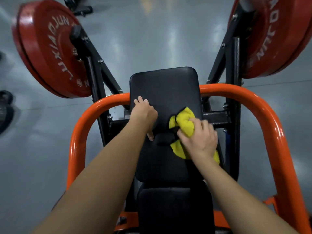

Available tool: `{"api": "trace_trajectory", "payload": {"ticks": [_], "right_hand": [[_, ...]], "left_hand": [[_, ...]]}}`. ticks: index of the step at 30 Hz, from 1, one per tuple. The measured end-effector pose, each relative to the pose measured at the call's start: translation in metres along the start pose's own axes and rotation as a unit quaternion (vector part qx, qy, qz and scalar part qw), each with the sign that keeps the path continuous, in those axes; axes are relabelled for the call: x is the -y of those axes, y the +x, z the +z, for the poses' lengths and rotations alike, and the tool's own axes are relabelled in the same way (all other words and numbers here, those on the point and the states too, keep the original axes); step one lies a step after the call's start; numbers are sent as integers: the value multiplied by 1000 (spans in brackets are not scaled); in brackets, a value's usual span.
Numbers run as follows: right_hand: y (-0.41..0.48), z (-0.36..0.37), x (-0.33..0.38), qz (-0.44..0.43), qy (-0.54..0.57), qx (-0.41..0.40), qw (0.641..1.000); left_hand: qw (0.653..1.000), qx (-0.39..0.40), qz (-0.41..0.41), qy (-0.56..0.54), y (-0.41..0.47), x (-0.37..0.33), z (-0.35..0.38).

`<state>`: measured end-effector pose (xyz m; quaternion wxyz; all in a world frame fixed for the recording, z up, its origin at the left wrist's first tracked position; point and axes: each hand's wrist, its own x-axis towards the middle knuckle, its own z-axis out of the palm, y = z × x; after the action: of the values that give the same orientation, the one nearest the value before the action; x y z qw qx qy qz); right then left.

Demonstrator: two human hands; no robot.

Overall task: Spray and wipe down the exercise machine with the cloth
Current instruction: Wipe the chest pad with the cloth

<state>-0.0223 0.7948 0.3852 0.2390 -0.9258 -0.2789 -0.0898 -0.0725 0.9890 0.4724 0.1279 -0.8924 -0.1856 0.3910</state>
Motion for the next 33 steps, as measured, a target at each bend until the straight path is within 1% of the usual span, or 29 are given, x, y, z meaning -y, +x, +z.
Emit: {"api": "trace_trajectory", "payload": {"ticks": [2,4,6,8,11,14,18,20,23,25,27,28,30,32,33], "right_hand": [[56,9,25,39,-3,5,999],[109,15,47,76,-2,28,997],[142,19,62,74,-13,37,996],[148,21,64,51,-33,38,997],[126,21,46,18,-16,22,999],[85,19,26,-22,-11,-22,999],[15,13,0,-60,19,-50,997],[-12,11,-11,-78,31,-50,995],[-22,9,-11,-73,17,-26,997],[6,5,0,-85,-8,14,996],[49,2,9,-115,-59,74,989],[73,2,15,-115,-73,89,987],[120,1,31,-69,-59,100,991],[150,3,45,-8,-49,86,995],[155,4,49,9,-58,76,995]], "left_hand": [[1000,2,1,-4,3,0,1],[1000,0,-1,0,6,1,3],[1000,-18,-6,0,5,2,5],[999,-36,-18,-13,-4,3,8],[997,-32,-41,-62,-13,3,13],[993,-24,-54,-97,-15,1,10],[998,-6,-39,-48,-13,-4,2],[999,-5,-37,-38,-8,-5,2],[998,-19,-29,-48,-7,-1,10],[994,-56,-43,-79,-10,6,20],[991,-70,-36,-110,-12,9,28],[990,-72,-40,-116,-10,9,30],[990,-62,-49,-118,-11,6,23],[992,-45,-46,-111,-11,2,14],[993,-41,-43,-99,-11,0,10]]}}
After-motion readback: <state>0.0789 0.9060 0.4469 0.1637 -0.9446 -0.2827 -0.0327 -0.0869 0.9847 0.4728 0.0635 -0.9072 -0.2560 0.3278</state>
